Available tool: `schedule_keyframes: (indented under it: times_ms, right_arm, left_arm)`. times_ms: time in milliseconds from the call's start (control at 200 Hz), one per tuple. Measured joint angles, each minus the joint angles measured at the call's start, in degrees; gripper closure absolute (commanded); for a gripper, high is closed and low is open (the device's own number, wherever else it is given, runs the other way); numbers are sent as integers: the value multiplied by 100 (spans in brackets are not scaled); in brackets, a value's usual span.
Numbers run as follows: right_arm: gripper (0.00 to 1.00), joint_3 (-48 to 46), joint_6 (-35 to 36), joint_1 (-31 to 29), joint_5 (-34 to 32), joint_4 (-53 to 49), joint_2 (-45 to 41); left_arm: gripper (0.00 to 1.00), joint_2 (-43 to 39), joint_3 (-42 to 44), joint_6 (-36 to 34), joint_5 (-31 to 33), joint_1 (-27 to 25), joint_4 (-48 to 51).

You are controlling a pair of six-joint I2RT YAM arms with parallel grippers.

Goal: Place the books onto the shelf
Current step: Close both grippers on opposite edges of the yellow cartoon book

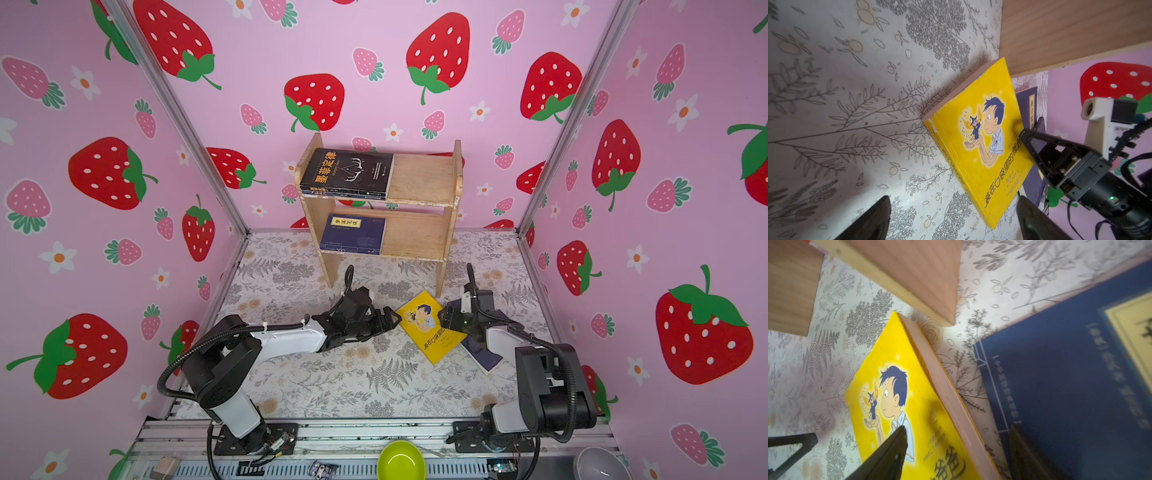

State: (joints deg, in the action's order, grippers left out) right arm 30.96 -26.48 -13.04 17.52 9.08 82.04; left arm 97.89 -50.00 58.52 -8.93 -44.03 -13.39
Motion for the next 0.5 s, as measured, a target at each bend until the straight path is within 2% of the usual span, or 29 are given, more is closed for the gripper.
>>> schedule_keyframes:
  times_ms: [285, 495]
  right_arm:
    - [25, 66, -573, -1672, -310, 476, 457]
    - [26, 461, -800, -2020, -365, 1027, 1097]
  left_arm:
    - [5, -903, 905, 221, 282, 623, 372]
    - [5, -1093, 1298, 291, 256, 678, 612]
